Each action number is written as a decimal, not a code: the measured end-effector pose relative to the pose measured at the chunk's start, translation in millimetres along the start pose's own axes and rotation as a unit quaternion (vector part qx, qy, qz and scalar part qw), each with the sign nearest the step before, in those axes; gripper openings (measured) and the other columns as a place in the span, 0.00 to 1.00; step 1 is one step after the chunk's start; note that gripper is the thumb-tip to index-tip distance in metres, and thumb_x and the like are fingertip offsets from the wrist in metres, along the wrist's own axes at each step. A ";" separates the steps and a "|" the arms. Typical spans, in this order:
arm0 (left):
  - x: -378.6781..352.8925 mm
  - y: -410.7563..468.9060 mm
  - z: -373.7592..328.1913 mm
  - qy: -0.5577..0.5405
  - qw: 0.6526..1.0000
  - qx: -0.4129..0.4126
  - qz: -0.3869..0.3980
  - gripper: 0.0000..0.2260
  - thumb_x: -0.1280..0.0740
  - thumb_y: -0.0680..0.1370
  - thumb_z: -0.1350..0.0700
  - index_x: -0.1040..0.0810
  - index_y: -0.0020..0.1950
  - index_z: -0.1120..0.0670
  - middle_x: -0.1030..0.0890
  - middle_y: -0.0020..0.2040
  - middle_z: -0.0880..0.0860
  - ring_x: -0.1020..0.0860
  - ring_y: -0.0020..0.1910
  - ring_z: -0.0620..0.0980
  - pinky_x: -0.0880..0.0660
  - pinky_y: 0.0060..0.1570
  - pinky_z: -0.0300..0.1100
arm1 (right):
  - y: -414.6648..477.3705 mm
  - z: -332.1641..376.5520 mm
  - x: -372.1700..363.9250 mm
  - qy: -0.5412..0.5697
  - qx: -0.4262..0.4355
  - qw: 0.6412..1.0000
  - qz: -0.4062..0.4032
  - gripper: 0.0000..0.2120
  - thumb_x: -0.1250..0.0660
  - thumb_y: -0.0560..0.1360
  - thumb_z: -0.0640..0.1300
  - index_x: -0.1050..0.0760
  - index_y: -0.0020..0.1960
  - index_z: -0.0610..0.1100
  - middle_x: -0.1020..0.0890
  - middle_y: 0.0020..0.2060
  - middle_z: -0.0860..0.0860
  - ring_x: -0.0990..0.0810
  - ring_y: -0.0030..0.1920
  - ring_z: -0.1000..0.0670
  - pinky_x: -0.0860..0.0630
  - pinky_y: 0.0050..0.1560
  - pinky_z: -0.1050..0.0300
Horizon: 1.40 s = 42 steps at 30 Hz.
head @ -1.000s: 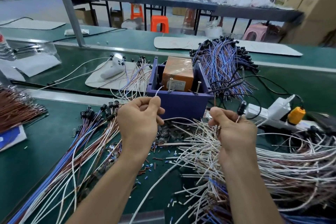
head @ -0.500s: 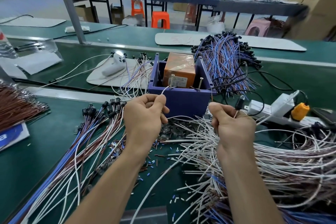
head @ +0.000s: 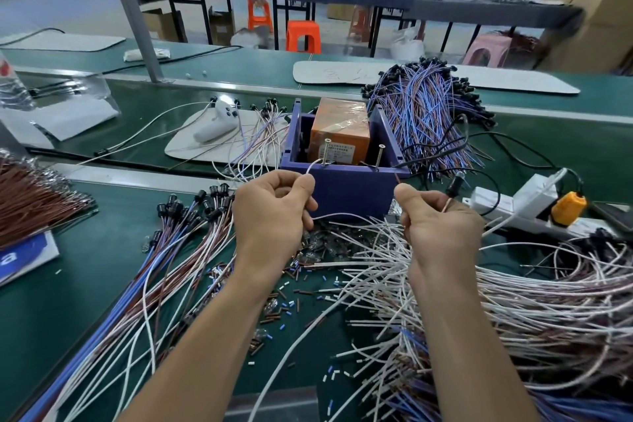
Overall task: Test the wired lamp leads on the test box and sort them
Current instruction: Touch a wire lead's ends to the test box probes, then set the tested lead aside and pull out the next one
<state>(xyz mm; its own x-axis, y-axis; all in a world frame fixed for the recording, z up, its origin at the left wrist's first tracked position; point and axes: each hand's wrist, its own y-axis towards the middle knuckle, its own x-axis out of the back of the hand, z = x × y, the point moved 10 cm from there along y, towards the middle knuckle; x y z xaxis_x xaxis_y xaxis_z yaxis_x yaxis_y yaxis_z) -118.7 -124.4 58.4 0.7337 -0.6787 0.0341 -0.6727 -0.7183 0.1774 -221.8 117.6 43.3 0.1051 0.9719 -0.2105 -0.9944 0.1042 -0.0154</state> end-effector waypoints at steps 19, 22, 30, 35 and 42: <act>4.4 -4.8 -7.3 -0.026 1.000 0.008 0.014 0.10 0.27 0.78 0.57 0.16 0.36 0.53 0.17 0.30 0.55 0.25 0.22 0.49 0.27 0.25 0.39 | -14.7 11.7 0.6 0.009 0.003 1.000 0.000 0.15 0.22 0.72 0.38 0.18 0.29 0.49 0.24 0.22 0.52 0.30 0.23 0.54 0.33 0.29 0.61; -3.7 -10.0 -16.7 -0.049 0.997 0.010 0.054 0.11 0.27 0.78 0.58 0.15 0.35 0.51 0.17 0.31 0.56 0.27 0.21 0.48 0.28 0.24 0.39 | -27.0 22.9 -2.4 0.007 -0.013 0.999 0.045 0.17 0.23 0.73 0.37 0.18 0.28 0.50 0.25 0.21 0.52 0.31 0.22 0.55 0.34 0.25 0.64; -60.8 -45.8 -45.2 -0.150 0.927 0.119 0.322 0.09 0.28 0.73 0.50 0.11 0.46 0.52 0.18 0.33 0.54 0.28 0.25 0.43 0.30 0.25 0.33 | -64.3 36.3 -13.9 0.004 -0.110 0.978 0.180 0.12 0.26 0.74 0.36 0.23 0.34 0.42 0.26 0.23 0.47 0.36 0.21 0.54 0.42 0.23 0.63; -72.1 -59.2 -66.8 -0.110 0.928 0.089 0.345 0.08 0.26 0.70 0.49 0.12 0.41 0.52 0.18 0.32 0.53 0.29 0.24 0.45 0.37 0.26 0.36 | -73.0 60.4 -3.4 -0.028 -0.116 0.968 0.220 0.09 0.29 0.77 0.39 0.19 0.39 0.39 0.22 0.27 0.45 0.37 0.23 0.54 0.43 0.24 0.64; -69.7 -62.1 -64.8 -0.187 0.949 0.171 0.188 0.08 0.30 0.80 0.60 0.18 0.41 0.58 0.18 0.30 0.53 0.29 0.22 0.42 0.31 0.22 0.31 | -51.2 115.7 88.8 -0.033 -0.024 0.997 0.063 0.20 0.38 0.84 0.45 0.15 0.39 0.41 0.12 0.42 0.44 0.15 0.44 0.45 0.21 0.51 0.49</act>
<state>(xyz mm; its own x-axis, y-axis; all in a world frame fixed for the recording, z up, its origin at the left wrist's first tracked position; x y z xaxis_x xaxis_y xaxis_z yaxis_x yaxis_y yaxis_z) -121.8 -22.6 108.7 0.3932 -0.8576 -0.3316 -0.9189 -0.3788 -0.1098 -160.7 223.0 138.5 -0.0224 0.9886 -0.1490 -0.9988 -0.0286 -0.0395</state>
